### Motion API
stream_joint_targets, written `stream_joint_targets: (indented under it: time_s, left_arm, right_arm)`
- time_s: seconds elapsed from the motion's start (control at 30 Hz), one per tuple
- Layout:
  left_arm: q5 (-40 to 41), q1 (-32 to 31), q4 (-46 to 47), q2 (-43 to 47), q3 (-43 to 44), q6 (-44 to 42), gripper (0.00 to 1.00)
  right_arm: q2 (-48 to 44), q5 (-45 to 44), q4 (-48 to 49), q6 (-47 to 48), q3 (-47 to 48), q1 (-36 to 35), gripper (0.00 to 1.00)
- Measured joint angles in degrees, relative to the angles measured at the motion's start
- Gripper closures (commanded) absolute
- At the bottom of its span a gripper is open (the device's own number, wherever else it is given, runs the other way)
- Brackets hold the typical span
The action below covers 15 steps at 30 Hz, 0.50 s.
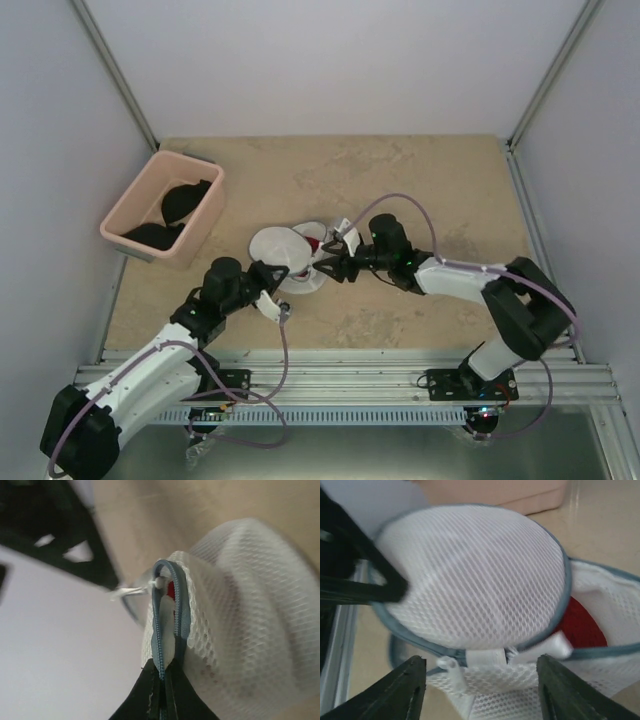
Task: Unzip the laundry bag and remove the bra
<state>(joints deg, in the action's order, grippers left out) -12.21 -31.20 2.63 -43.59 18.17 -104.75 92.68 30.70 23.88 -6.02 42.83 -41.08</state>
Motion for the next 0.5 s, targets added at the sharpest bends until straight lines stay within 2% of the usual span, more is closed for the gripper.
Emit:
stream_joint_targets:
  time_s: [0.17, 0.27, 0.37, 0.5]
  left_arm:
    - [-3.3, 0.0, -3.0, 1.6, -4.1, -7.5, 1.0]
    - [-4.8, 0.0, -4.7, 2.8, -4.7, -10.6, 1.0]
    - [-5.7, 0.0, -5.6, 3.2, -5.4, -12.4, 1.0]
    - [-5.9, 0.0, -7.0, 3.5, -6.3, -13.4, 1.0]
  right_arm:
    - [-9.5, 4.6, -9.4, 5.0, -0.8, 0.3, 0.33]
    - [-12.7, 6.1, -15.5, 6.7, 0.9, 1.6, 0.34]
    - [-10.9, 5.2, -20.8, 6.7, 6.9, 2.1, 0.34]
    - [-4.0, 4.6, -22.9, 5.5, 15.7, 2.0, 0.33]
